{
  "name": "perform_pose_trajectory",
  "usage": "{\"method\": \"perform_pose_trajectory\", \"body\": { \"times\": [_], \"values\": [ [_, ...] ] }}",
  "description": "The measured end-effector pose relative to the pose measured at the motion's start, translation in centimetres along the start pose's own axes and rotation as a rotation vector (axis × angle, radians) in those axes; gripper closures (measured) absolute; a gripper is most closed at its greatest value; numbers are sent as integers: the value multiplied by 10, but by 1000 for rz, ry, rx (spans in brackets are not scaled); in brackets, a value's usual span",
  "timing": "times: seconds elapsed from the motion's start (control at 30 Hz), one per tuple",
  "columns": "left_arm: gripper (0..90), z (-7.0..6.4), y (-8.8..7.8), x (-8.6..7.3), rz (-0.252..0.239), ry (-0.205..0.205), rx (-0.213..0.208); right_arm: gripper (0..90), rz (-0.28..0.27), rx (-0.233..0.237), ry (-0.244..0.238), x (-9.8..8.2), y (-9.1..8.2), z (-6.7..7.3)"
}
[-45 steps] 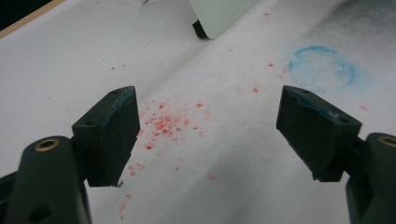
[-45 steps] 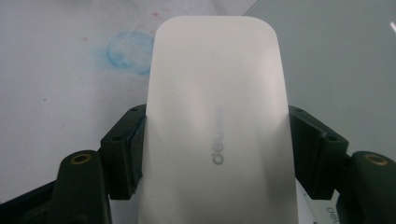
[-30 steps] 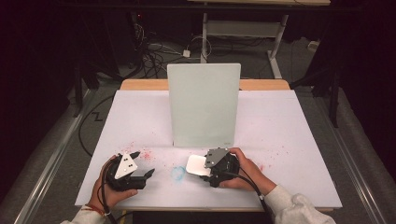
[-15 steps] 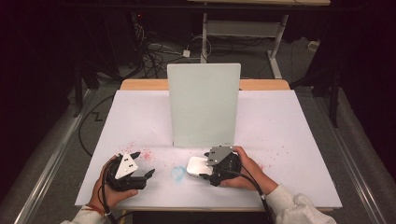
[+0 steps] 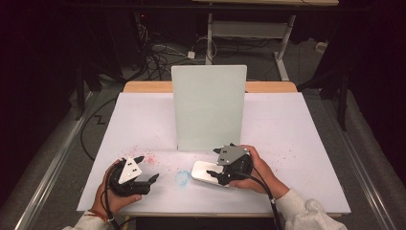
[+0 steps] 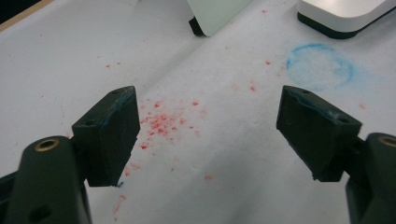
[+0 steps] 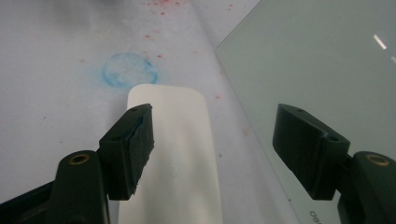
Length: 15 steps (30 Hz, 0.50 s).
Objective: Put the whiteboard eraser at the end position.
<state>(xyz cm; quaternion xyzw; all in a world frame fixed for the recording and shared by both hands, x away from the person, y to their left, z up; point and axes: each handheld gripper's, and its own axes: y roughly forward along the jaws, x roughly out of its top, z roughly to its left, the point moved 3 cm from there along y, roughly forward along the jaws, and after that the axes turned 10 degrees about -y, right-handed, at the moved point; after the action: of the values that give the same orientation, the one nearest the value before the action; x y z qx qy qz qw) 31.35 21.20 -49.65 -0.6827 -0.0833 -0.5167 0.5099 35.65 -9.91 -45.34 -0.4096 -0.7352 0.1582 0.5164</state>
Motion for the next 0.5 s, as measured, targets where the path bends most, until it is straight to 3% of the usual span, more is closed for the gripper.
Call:
{"method": "perform_pose_trajectory", "body": {
  "times": [0.5],
  "values": [
    [209,0,-1,0,-2,0,1,229,-34,-163,54,-1,-21,-20]
  ]
}}
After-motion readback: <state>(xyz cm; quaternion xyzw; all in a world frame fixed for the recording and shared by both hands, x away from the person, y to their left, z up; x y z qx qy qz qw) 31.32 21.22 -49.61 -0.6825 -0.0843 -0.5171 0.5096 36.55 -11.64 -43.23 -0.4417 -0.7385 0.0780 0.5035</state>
